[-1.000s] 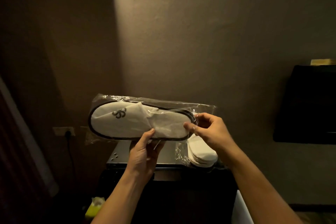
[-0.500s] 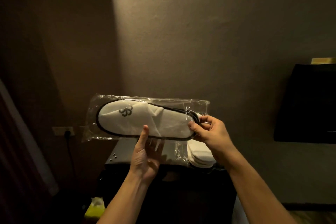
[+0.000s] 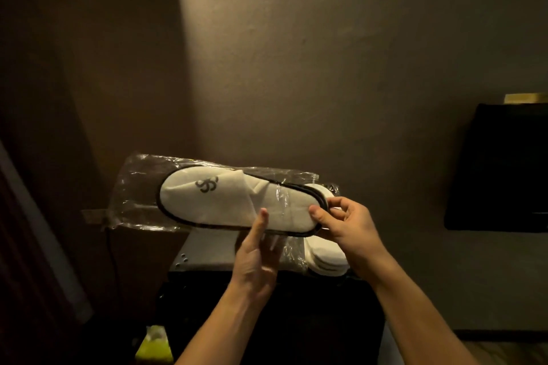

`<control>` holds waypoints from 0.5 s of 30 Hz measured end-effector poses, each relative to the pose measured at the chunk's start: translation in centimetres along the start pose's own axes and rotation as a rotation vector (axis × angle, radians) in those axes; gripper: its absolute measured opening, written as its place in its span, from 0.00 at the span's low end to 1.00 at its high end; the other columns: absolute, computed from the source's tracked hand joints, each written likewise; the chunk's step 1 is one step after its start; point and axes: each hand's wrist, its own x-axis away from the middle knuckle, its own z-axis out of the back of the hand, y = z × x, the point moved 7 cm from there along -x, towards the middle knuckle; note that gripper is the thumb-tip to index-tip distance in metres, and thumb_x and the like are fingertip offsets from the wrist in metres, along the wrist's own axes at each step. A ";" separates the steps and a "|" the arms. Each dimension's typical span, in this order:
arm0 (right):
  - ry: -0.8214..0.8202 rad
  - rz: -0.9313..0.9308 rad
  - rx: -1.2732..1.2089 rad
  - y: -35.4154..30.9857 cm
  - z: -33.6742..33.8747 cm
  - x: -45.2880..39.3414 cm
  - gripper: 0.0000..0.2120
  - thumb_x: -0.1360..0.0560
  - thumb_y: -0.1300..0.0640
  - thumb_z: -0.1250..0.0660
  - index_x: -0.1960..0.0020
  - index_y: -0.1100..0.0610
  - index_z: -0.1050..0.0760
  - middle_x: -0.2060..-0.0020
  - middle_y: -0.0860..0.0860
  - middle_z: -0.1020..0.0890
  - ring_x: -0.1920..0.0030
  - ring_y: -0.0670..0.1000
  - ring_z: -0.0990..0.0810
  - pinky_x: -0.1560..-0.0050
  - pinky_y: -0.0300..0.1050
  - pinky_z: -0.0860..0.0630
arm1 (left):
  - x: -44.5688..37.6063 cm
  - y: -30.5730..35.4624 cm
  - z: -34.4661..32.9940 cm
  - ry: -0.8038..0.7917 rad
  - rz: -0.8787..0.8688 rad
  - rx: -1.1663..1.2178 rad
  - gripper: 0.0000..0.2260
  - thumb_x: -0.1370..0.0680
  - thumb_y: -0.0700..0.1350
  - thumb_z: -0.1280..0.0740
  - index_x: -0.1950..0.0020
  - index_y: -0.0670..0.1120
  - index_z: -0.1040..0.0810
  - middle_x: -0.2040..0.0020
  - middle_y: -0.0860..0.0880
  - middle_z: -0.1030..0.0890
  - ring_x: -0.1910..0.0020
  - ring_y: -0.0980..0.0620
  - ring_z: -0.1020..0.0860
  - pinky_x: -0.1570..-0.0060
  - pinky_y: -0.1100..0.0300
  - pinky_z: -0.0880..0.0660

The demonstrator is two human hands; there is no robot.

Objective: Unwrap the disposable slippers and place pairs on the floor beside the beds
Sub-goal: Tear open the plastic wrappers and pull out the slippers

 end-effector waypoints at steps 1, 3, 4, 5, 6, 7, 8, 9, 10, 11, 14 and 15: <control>-0.005 -0.005 0.003 0.2 -0.1 0.1 0.12 0.26 0.65 0.27 0.46 0.68 0.24 0.55 0.63 0.14 0.57 0.56 0.14 0.56 0.51 0.15 | -0.1 -0.4 -0.4 -0.004 0.016 -0.018 0.21 0.28 0.48 0.27 0.39 0.38 0.20 0.42 0.38 0.16 0.47 0.44 0.15 0.52 0.54 0.17; 0.001 -0.004 0.007 0.1 0.2 0.1 0.12 0.26 0.65 0.27 0.45 0.67 0.24 0.54 0.63 0.14 0.57 0.55 0.14 0.57 0.49 0.15 | -0.6 -0.4 -0.7 -0.007 0.020 -0.007 0.21 0.25 0.45 0.28 0.35 0.36 0.22 0.38 0.36 0.19 0.40 0.41 0.19 0.39 0.48 0.22; 0.013 0.001 0.001 -0.1 0.6 0.0 0.12 0.26 0.65 0.27 0.45 0.68 0.24 0.54 0.63 0.14 0.58 0.54 0.14 0.59 0.47 0.15 | -0.9 -0.1 -0.6 0.002 0.012 0.006 0.21 0.25 0.45 0.28 0.35 0.37 0.21 0.38 0.37 0.19 0.39 0.41 0.19 0.35 0.47 0.24; 0.026 0.003 -0.008 -0.3 1.1 0.0 0.12 0.26 0.65 0.27 0.45 0.68 0.24 0.54 0.62 0.14 0.58 0.53 0.14 0.60 0.46 0.16 | -1.3 0.4 -0.2 0.021 -0.005 0.018 0.19 0.26 0.44 0.27 0.37 0.39 0.20 0.39 0.38 0.18 0.40 0.43 0.19 0.35 0.47 0.24; 0.034 0.005 -0.014 -0.6 1.6 0.0 0.12 0.26 0.65 0.27 0.45 0.67 0.24 0.54 0.62 0.14 0.58 0.53 0.14 0.61 0.45 0.16 | -1.5 0.9 0.1 0.035 -0.021 0.022 0.18 0.27 0.44 0.27 0.38 0.40 0.19 0.40 0.39 0.17 0.44 0.45 0.17 0.38 0.49 0.22; 0.040 0.006 -0.018 -0.7 2.0 0.0 0.12 0.26 0.65 0.28 0.44 0.67 0.24 0.54 0.61 0.14 0.57 0.53 0.14 0.61 0.44 0.16 | -1.6 1.5 0.4 0.047 -0.045 0.021 0.18 0.29 0.43 0.26 0.40 0.40 0.18 0.42 0.41 0.16 0.47 0.47 0.16 0.41 0.52 0.20; 0.044 0.008 -0.020 -0.9 2.3 0.0 0.12 0.26 0.65 0.28 0.44 0.67 0.24 0.53 0.61 0.14 0.56 0.54 0.14 0.60 0.44 0.16 | -1.7 2.1 0.5 0.057 -0.073 0.017 0.20 0.31 0.43 0.25 0.41 0.40 0.18 0.44 0.42 0.16 0.49 0.49 0.16 0.45 0.53 0.19; 0.048 0.010 -0.021 -1.0 2.5 0.0 0.13 0.26 0.65 0.28 0.44 0.67 0.24 0.53 0.62 0.14 0.56 0.54 0.14 0.60 0.45 0.16 | -1.9 2.8 0.7 0.058 -0.106 0.015 0.20 0.33 0.43 0.25 0.41 0.40 0.18 0.44 0.43 0.15 0.50 0.49 0.16 0.47 0.55 0.18; 0.054 0.013 -0.023 -1.0 2.6 0.0 0.13 0.26 0.65 0.28 0.44 0.67 0.24 0.53 0.62 0.14 0.55 0.54 0.14 0.60 0.45 0.16 | -2.0 3.3 0.7 0.054 -0.125 0.010 0.20 0.33 0.43 0.24 0.43 0.40 0.17 0.43 0.43 0.16 0.50 0.50 0.16 0.47 0.55 0.19; 0.059 0.016 -0.025 -1.1 2.6 0.0 0.13 0.26 0.65 0.28 0.44 0.67 0.24 0.53 0.62 0.14 0.55 0.55 0.14 0.60 0.45 0.16 | -2.2 3.7 0.7 0.044 -0.131 0.006 0.20 0.34 0.45 0.24 0.43 0.42 0.17 0.43 0.44 0.16 0.49 0.49 0.16 0.46 0.55 0.19; 0.064 0.017 -0.032 -1.1 2.3 0.3 0.13 0.26 0.64 0.28 0.44 0.68 0.24 0.53 0.62 0.14 0.55 0.55 0.14 0.59 0.46 0.15 | -2.8 4.7 0.5 0.020 -0.111 -0.011 0.27 0.35 0.49 0.21 0.37 0.43 0.19 0.38 0.42 0.18 0.38 0.45 0.20 0.34 0.47 0.25; 0.065 0.017 -0.037 -1.1 2.2 0.4 0.12 0.26 0.64 0.28 0.44 0.67 0.24 0.54 0.62 0.14 0.55 0.54 0.15 0.60 0.45 0.16 | -3.1 5.3 0.5 0.015 -0.119 -0.017 0.31 0.35 0.50 0.19 0.35 0.43 0.20 0.36 0.42 0.19 0.35 0.44 0.22 0.31 0.45 0.28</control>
